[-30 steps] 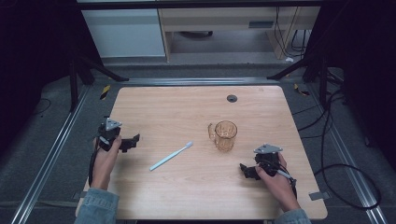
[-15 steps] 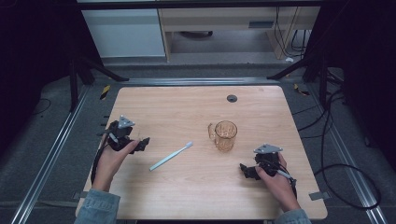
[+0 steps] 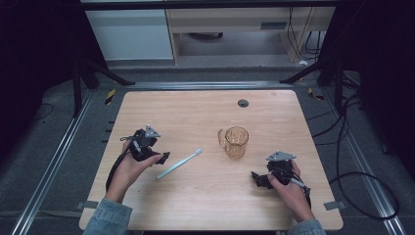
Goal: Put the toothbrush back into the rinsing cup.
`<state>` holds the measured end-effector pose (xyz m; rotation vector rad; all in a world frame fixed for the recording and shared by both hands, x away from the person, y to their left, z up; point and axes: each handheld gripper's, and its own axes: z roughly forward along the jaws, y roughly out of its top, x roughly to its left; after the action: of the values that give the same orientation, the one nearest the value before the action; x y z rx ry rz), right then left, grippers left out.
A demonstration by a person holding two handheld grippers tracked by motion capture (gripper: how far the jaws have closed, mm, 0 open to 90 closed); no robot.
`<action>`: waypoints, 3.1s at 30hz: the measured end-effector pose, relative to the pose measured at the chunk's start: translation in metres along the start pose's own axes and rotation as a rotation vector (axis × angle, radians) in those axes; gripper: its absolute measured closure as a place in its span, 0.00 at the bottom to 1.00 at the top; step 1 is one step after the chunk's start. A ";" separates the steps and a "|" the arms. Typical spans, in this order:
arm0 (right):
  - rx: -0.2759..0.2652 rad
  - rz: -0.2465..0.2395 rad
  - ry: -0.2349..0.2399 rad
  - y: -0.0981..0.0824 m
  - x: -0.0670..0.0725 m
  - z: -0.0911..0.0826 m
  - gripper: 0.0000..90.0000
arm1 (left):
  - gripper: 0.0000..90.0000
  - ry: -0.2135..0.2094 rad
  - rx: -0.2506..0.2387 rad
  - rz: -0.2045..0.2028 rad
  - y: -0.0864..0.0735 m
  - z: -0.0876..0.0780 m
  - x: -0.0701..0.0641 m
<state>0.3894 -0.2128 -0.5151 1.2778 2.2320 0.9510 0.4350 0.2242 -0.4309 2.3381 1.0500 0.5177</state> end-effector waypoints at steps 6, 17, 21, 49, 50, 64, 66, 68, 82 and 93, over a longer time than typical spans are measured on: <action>-0.001 0.000 0.001 0.000 0.000 0.000 0.00 | 0.21 -0.045 0.067 0.030 0.001 0.012 -0.009; -0.001 0.000 0.001 0.000 0.000 0.000 0.00 | 0.23 -0.107 0.172 0.078 0.028 0.013 -0.011; -0.001 -0.001 0.001 0.000 0.000 0.000 0.00 | 0.25 -0.123 0.208 0.105 0.041 0.019 -0.016; -0.002 0.032 -0.028 0.000 -0.007 0.000 0.00 | 0.52 -0.164 0.395 0.221 0.077 0.050 -0.038; -0.001 0.037 -0.038 0.000 -0.009 0.000 0.00 | 0.54 -0.166 0.401 0.224 0.077 0.051 -0.038; -0.001 0.045 -0.043 -0.001 -0.011 -0.001 0.00 | 0.66 -0.195 0.498 0.294 0.068 0.073 -0.045; -0.001 0.046 -0.043 -0.001 -0.011 -0.001 0.00 | 0.69 -0.193 0.510 0.312 0.068 0.074 -0.047; -0.001 0.046 -0.043 -0.001 -0.011 -0.001 0.00 | 0.69 -0.195 0.508 0.313 0.068 0.074 -0.048; -0.001 0.047 -0.042 -0.001 -0.011 -0.001 0.00 | 0.72 -0.193 0.521 0.319 0.067 0.081 -0.049; -0.002 0.044 -0.044 -0.001 -0.011 -0.001 0.00 | 0.74 -0.203 0.522 0.315 0.067 0.083 -0.047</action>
<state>0.3941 -0.2233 -0.5152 1.3397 2.1772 0.9314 0.4880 0.1257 -0.4621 2.9670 0.7917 0.1112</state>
